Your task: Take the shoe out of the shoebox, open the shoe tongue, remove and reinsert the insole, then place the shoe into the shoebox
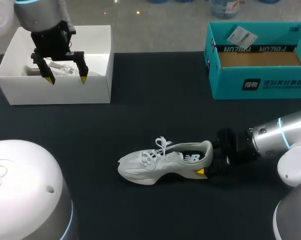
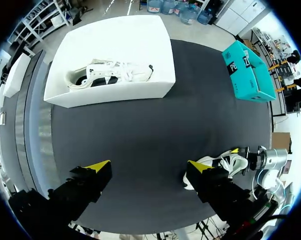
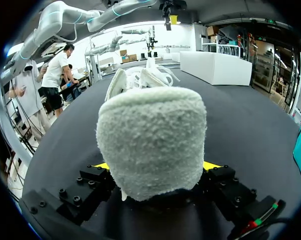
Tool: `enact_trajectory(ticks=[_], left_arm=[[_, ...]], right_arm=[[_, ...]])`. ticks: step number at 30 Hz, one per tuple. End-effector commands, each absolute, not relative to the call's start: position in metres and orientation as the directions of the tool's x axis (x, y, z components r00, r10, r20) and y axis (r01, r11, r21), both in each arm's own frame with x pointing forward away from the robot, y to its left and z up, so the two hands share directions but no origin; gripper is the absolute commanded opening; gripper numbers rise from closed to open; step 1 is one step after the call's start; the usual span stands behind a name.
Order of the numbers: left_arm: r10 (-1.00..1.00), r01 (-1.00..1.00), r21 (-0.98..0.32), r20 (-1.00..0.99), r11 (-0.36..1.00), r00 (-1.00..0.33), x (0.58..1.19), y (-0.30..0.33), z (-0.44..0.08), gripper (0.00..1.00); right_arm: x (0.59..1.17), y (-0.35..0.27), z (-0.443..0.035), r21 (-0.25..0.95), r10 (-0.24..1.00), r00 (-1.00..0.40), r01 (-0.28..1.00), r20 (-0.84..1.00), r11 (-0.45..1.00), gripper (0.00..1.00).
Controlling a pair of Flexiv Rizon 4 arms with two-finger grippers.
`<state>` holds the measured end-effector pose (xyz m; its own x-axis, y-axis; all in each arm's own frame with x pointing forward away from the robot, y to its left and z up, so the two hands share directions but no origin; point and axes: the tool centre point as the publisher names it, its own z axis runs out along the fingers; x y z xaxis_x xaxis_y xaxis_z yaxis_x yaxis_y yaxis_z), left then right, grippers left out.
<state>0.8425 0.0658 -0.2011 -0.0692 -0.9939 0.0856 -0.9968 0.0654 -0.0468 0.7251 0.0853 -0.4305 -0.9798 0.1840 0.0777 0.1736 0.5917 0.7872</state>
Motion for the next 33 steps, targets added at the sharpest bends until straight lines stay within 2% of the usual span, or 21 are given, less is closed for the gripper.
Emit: enact_trajectory(ticks=[1, 26, 33], left_arm=[[-0.994, -0.994, -0.087, 0.077, 0.072, -0.079, 0.826, 0.048, -0.208, 1.0], [-0.983, -0.987, -0.025, 0.099, 0.156, -0.157, 0.759, -0.073, -0.278, 1.0], [-0.977, -0.982, -0.016, 0.094, 0.19, -0.191, 0.753, -0.08, -0.279, 1.0]], right_arm=[[0.721, 0.09, -0.439, 0.784, 0.185, -0.98, 0.175, 0.078, 0.596, 0.0], [0.721, 0.09, -0.439, 0.784, 0.185, -0.98, 0.175, 0.078, 0.596, 0.0], [0.721, 0.09, -0.439, 0.784, 0.185, -0.98, 0.175, 0.078, 0.596, 0.0]])
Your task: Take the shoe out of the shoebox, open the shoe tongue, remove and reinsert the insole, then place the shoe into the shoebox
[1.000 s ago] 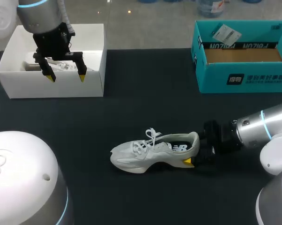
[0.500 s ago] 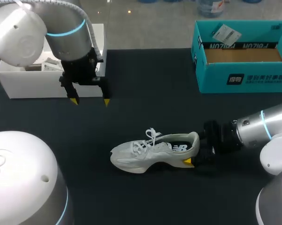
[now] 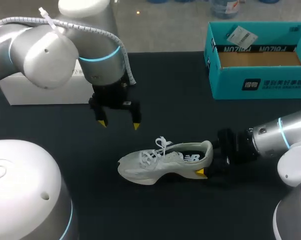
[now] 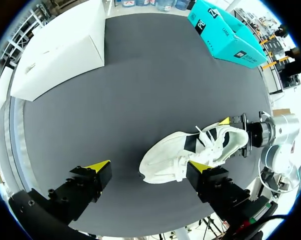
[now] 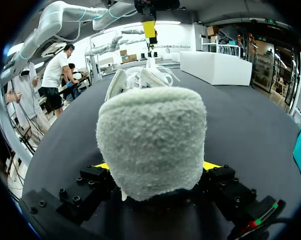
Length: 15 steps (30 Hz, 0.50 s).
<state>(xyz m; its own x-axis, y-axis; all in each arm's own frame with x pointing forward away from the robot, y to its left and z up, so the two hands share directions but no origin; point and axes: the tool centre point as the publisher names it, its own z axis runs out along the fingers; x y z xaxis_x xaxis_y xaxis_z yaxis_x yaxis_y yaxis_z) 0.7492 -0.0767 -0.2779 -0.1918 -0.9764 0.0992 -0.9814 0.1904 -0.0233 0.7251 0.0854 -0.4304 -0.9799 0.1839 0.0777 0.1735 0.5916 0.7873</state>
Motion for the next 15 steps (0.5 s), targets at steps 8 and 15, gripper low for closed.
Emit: enact_trajectory(ticks=[8, 15], left_arm=[[-0.977, -0.982, -0.016, 0.094, 0.19, -0.191, 0.7529, -0.08, -0.2789, 1.0], [-0.979, -0.984, -0.057, 0.109, 0.168, -0.174, 0.7548, -0.0848, -0.2754, 1.0]], right_arm=[[0.7211, 0.0897, -0.4392, 0.784, 0.185, -0.98, 0.175, 0.078, 0.596, 0.0], [0.7211, 0.0897, -0.4392, 0.784, 0.185, -0.98, 0.175, 0.078, 0.596, 0.0]])
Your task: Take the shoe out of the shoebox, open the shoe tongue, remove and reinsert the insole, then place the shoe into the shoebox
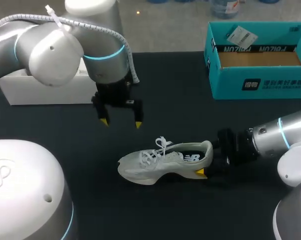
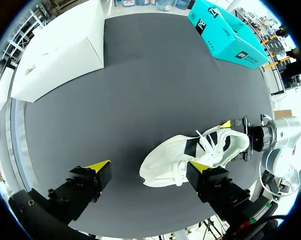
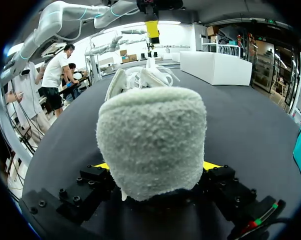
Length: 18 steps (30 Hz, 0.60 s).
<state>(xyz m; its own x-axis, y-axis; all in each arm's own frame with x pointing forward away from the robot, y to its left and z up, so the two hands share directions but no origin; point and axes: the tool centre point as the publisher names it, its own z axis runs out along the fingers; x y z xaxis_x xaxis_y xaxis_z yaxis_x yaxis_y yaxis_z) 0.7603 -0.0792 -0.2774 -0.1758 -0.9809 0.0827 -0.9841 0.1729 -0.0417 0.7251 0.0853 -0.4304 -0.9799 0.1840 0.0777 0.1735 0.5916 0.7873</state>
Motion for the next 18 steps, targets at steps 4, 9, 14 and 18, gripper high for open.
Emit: enact_trajectory(ticks=[4, 9, 14, 18], left_arm=[[-0.974, -0.983, -0.08, 0.141, 0.167, -0.177, 0.753, -0.099, -0.275, 1.0], [-0.964, -0.976, -0.075, 0.159, 0.204, -0.214, 0.749, -0.12, -0.283, 1.0], [-0.955, -0.969, -0.084, 0.167, 0.233, -0.244, 0.736, -0.146, -0.292, 1.0], [-0.944, -0.962, -0.082, 0.185, 0.262, -0.273, 0.72, -0.167, -0.3, 1.0]], right_arm=[[0.721, 0.09, -0.439, 0.784, 0.185, -0.98, 0.175, 0.078, 0.596, 0.0], [0.721, 0.09, -0.439, 0.784, 0.185, -0.98, 0.175, 0.078, 0.596, 0.0], [0.721, 0.09, -0.439, 0.784, 0.185, -0.98, 0.175, 0.078, 0.596, 0.0], [0.721, 0.09, -0.439, 0.784, 0.185, -0.98, 0.175, 0.078, 0.596, 0.0]])
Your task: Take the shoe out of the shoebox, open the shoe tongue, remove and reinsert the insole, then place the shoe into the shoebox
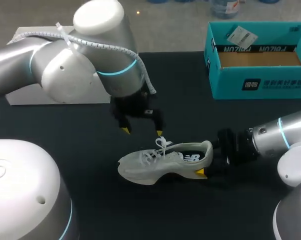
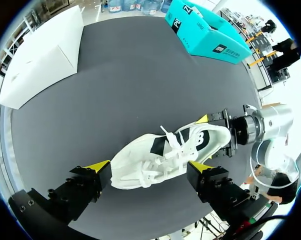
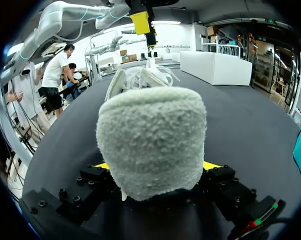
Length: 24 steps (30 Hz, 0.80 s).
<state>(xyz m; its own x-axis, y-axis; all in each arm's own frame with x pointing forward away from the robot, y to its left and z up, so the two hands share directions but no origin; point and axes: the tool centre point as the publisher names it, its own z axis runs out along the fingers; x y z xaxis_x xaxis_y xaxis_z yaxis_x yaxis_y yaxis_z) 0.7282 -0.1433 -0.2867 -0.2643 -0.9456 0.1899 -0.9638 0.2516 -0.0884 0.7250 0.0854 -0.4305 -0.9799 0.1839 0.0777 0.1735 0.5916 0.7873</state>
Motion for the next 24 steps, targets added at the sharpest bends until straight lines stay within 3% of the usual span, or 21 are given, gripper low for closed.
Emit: enact_trajectory(ticks=[1, 24], left_arm=[[-0.944, -0.961, -0.085, 0.183, 0.264, -0.276, 0.715, -0.173, -0.302, 1.0], [-0.939, -0.952, -0.104, 0.167, 0.287, -0.301, 0.706, -0.23, -0.349, 1.0]], right_arm=[[0.721, 0.09, -0.439, 0.784, 0.185, -0.98, 0.175, 0.078, 0.596, 0.0], [0.721, 0.09, -0.439, 0.784, 0.185, -0.98, 0.175, 0.078, 0.596, 0.0]])
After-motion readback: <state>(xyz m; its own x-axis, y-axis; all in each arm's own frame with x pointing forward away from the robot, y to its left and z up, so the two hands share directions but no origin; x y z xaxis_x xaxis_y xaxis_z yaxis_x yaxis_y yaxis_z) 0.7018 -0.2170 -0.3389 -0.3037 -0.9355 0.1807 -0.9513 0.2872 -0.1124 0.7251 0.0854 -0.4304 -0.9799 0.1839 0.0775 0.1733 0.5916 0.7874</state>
